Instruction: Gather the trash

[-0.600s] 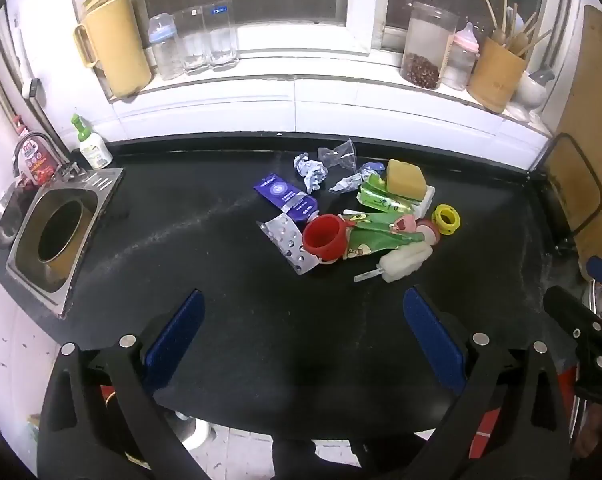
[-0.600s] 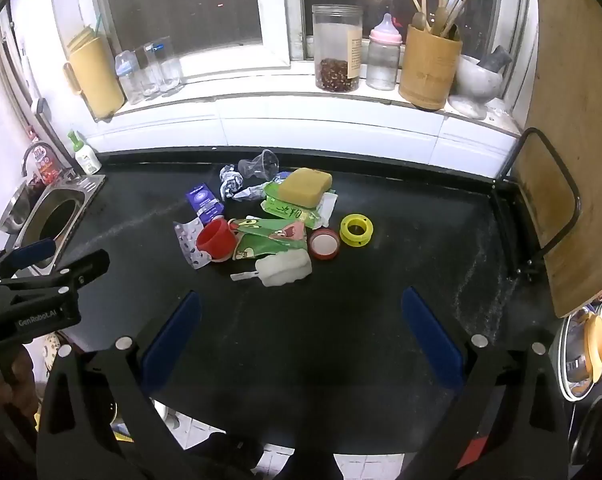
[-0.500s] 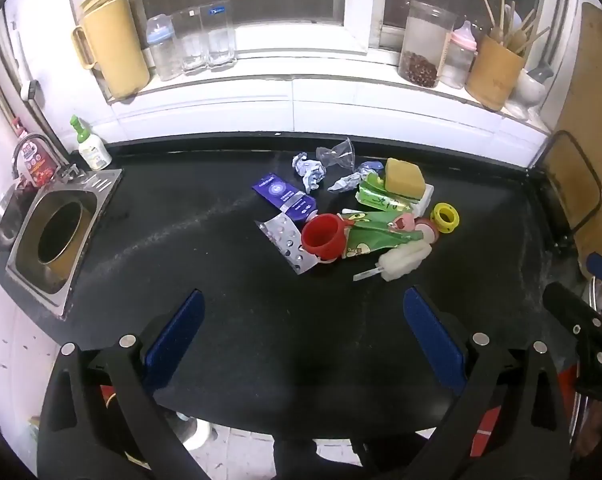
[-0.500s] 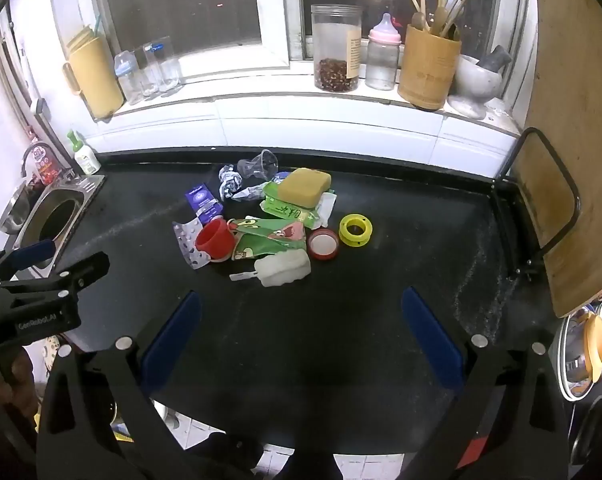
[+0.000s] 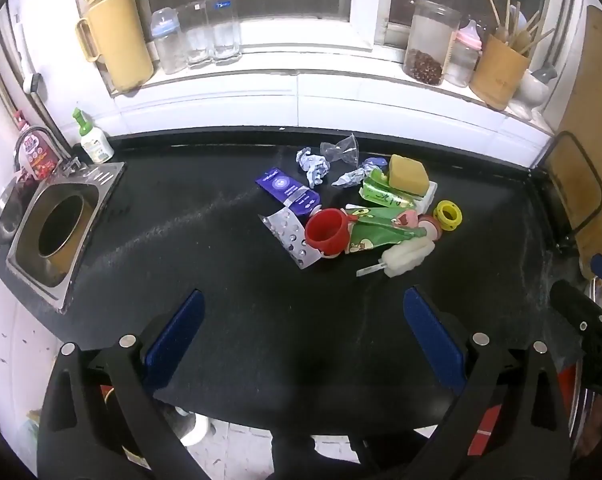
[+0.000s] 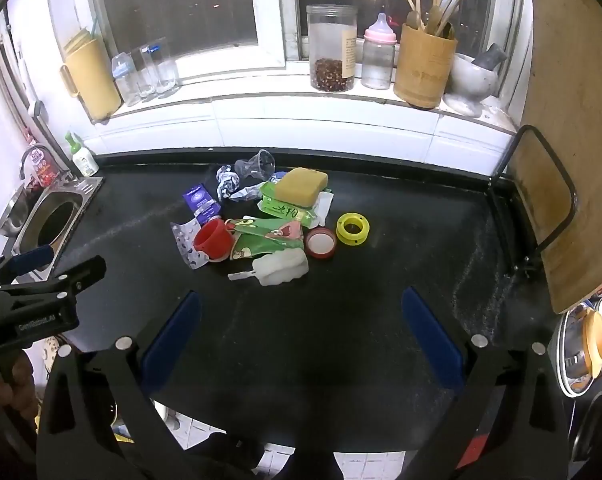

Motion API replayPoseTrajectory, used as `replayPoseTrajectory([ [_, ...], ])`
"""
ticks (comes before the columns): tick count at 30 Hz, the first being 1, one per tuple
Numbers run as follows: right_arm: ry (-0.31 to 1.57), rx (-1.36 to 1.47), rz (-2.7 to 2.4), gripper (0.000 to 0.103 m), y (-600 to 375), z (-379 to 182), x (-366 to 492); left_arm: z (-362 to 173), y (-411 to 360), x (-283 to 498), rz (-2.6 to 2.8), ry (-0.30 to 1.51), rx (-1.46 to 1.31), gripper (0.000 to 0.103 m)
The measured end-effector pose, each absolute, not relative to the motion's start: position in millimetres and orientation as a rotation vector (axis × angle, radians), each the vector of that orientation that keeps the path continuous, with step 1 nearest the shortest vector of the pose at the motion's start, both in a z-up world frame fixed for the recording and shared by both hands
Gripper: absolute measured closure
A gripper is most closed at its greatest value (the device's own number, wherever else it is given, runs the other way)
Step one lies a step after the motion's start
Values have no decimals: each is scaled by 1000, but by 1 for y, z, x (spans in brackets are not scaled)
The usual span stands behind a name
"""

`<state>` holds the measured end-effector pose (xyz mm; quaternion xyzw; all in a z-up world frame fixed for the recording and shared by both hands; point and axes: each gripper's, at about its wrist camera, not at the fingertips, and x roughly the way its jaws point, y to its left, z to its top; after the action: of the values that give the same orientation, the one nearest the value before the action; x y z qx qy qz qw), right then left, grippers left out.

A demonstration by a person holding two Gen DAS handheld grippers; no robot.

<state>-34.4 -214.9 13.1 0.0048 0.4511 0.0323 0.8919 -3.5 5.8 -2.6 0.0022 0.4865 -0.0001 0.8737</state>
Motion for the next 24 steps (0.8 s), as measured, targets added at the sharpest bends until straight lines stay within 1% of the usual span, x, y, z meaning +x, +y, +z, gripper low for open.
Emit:
replayPoseTrajectory([
  [24, 930, 10, 64, 6, -214, 17, -39, -2, 8, -6, 5, 1014, 7, 6],
])
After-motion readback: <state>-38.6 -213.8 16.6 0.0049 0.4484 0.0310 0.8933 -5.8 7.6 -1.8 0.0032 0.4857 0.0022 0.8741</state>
